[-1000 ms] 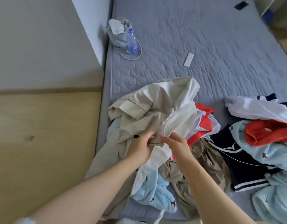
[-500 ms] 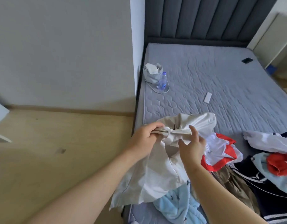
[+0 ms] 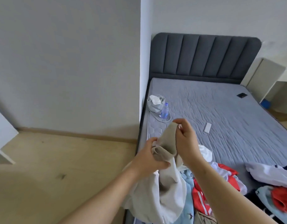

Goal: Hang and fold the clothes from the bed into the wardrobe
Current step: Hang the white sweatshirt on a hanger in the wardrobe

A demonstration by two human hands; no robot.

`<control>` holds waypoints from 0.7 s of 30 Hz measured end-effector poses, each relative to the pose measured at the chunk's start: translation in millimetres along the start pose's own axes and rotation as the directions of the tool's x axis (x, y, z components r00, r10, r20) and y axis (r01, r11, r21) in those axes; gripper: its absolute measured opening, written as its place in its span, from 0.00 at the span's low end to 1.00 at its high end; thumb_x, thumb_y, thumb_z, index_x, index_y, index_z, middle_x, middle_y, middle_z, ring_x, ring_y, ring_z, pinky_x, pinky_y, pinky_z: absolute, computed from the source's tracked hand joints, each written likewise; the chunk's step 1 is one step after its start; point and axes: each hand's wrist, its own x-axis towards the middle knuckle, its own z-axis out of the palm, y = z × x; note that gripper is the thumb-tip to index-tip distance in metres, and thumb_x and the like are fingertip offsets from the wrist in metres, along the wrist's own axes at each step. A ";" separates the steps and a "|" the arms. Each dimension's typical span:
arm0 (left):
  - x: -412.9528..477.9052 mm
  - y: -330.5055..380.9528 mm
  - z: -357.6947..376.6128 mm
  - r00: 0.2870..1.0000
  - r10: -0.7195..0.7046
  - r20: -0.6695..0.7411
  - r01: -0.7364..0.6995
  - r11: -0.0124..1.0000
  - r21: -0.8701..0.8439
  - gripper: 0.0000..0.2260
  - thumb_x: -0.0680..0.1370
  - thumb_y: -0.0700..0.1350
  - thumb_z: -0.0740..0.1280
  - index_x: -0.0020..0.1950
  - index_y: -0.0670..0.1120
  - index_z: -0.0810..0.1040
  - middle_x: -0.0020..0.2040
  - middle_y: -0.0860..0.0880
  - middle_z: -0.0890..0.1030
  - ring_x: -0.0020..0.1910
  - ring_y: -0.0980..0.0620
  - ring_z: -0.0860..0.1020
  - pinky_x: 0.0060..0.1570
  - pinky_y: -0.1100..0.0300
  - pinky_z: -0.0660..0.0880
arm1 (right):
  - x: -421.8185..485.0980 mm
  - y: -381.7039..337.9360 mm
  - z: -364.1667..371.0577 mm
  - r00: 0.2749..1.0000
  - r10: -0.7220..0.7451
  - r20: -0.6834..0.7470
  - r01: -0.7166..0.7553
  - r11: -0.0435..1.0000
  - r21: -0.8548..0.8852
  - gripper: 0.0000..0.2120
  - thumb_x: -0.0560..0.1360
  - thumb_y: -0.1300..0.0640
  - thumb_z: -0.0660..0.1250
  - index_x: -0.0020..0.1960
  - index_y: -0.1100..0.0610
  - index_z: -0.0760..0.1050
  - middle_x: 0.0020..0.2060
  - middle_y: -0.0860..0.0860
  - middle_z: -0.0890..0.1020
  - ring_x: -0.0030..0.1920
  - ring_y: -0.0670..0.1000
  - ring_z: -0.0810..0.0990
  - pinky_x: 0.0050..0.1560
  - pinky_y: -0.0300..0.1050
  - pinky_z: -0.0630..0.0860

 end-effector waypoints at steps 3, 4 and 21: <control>12.0 9.6 9.1 0.985 0.061 -0.164 -0.053 0.997 0.053 0.16 0.61 0.52 0.73 0.45 0.62 0.72 0.35 0.61 0.79 0.34 0.64 0.77 0.35 0.70 0.73 | 7.5 -21.0 0.3 0.983 -0.095 0.155 0.098 0.995 -0.011 0.19 0.75 0.68 0.55 0.39 0.45 0.72 0.27 0.38 0.77 0.28 0.36 0.72 0.29 0.27 0.67; 16.1 13.8 7.7 0.962 0.061 -0.265 -0.032 0.993 0.109 0.08 0.63 0.50 0.70 0.37 0.60 0.73 0.29 0.60 0.77 0.28 0.64 0.74 0.29 0.73 0.69 | 8.8 -24.0 0.4 0.980 -0.109 0.169 0.111 0.994 -0.003 0.19 0.75 0.68 0.55 0.39 0.45 0.72 0.27 0.37 0.77 0.28 0.36 0.72 0.30 0.27 0.67; 14.2 120.7 -70.5 0.740 0.168 -0.651 -0.446 0.847 -0.289 0.05 0.70 0.40 0.74 0.38 0.49 0.80 0.35 0.55 0.82 0.37 0.60 0.80 0.39 0.69 0.76 | 11.3 -11.3 26.2 0.969 0.126 0.213 -0.110 0.990 -0.085 0.12 0.61 0.47 0.62 0.42 0.50 0.72 0.33 0.42 0.80 0.31 0.39 0.75 0.27 0.28 0.67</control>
